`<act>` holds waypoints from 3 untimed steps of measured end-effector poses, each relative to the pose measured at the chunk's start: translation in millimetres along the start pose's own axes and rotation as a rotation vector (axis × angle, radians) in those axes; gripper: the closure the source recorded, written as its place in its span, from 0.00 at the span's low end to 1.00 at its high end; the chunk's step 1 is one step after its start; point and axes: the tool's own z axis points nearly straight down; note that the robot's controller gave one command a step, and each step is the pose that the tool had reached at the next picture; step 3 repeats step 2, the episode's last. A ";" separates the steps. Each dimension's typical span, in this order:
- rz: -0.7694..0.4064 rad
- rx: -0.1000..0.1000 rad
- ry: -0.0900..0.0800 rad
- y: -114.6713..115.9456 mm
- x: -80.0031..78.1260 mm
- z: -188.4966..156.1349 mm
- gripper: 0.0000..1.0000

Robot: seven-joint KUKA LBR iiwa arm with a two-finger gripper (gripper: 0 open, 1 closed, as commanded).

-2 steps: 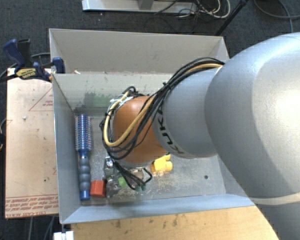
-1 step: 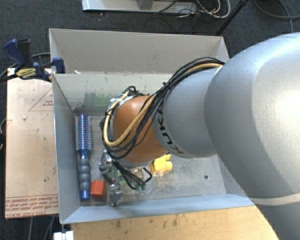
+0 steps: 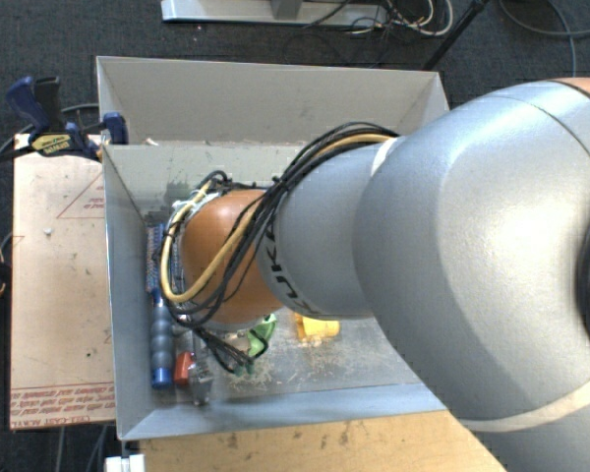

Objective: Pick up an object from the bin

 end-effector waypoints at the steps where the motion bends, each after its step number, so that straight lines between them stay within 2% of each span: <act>1: 0.002 -0.008 -0.001 2.5 0.4 -0.6 1.00; 2: -0.001 -0.014 -0.002 -5.3 0.9 -165.0 1.00; 3: -0.001 -0.014 -0.002 -5.3 0.9 -165.0 1.00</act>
Offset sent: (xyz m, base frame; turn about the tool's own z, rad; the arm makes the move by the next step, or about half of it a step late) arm 0.0000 0.0000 0.0000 0.0000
